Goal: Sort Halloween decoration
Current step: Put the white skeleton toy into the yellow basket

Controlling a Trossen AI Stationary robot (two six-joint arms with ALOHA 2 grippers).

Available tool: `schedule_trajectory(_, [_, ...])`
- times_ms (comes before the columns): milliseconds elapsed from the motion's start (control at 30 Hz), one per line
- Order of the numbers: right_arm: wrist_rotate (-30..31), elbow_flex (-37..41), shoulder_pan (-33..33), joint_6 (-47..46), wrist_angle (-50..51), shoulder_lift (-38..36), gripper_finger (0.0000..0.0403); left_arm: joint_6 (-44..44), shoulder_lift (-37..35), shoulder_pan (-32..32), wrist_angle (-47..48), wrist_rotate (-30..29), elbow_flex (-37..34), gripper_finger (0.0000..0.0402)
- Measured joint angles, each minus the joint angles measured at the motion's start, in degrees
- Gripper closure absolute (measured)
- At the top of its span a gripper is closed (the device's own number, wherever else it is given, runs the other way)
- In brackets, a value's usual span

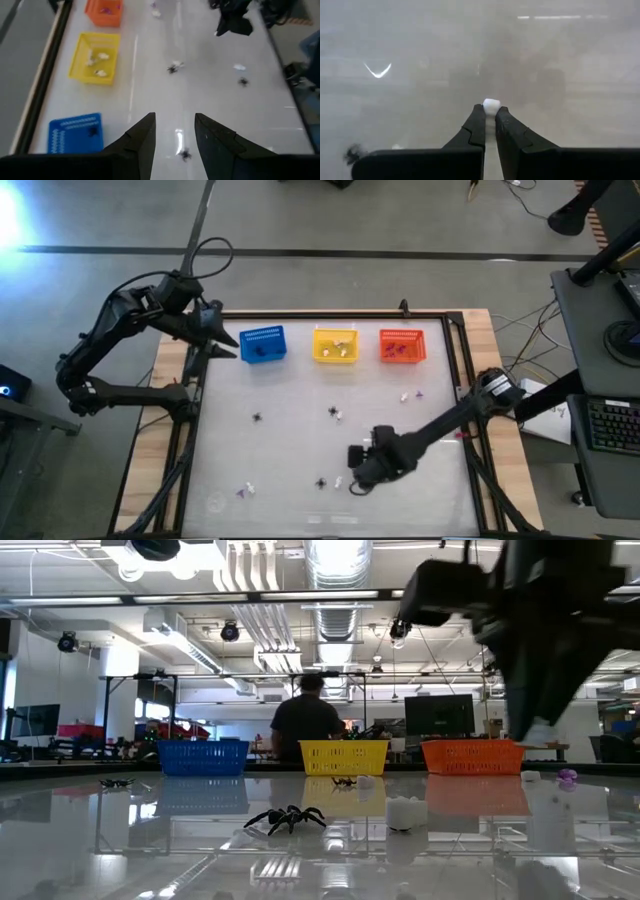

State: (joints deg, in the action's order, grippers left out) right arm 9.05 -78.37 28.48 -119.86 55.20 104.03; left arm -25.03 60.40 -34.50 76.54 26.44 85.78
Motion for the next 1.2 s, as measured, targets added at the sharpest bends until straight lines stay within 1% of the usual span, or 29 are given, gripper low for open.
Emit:
schedule_trajectory(100, [0.2, 0.0, -3.7, 6.4, -0.2, 0.0, 0.0390, 0.7, 0.6, 0.0, 0.0, -3.4, 0.0, 0.0283])
schedule_trajectory(267, [3.0, 0.0, -10.4, 17.9, -0.6, -0.7, 0.0390, 1.8, 1.6, 0.0, 0.1, -7.9, 0.0, 0.0283])
schedule_trajectory(467, [4.5, 0.0, -20.3, 34.3, -1.6, -1.7, 0.0390, 2.1, 3.1, 0.0, 0.1, -7.9, 0.0, 0.0283])
schedule_trajectory(700, [4.7, 0.0, -30.8, 52.0, -4.7, -3.4, 0.0390, 3.1, 4.9, 0.0, 0.2, -7.9, 0.0, 0.0283])
schedule_trajectory(900, [5.5, 0.0, -39.2, 64.4, -10.8, -5.1, 0.0390, 4.9, 5.9, 0.0, 0.2, -8.0, 0.0, 0.0283])
schedule_trajectory(967, [4.4, 0.0, -42.0, 68.1, -14.1, -5.3, 0.0390, 5.9, 6.2, 0.0, 0.2, -8.0, 0.0, 0.0283])
schedule_trajectory(1067, [0.4, 0.0, -45.6, 73.4, -18.5, -5.3, 0.0390, 7.1, 6.7, 0.0, 0.2, -8.0, 0.0, 0.0283])
schedule_trajectory(1133, [-1.2, 0.0, -47.1, 76.2, -20.0, -5.1, 0.0390, 8.4, 7.0, 0.0, 0.9, -8.0, 0.0, 0.0283])
schedule_trajectory(1200, [-1.4, 0.0, -48.3, 77.9, -20.2, -5.1, 0.0390, 9.2, 7.2, 0.0, 2.4, -8.0, 0.0, 0.0283])
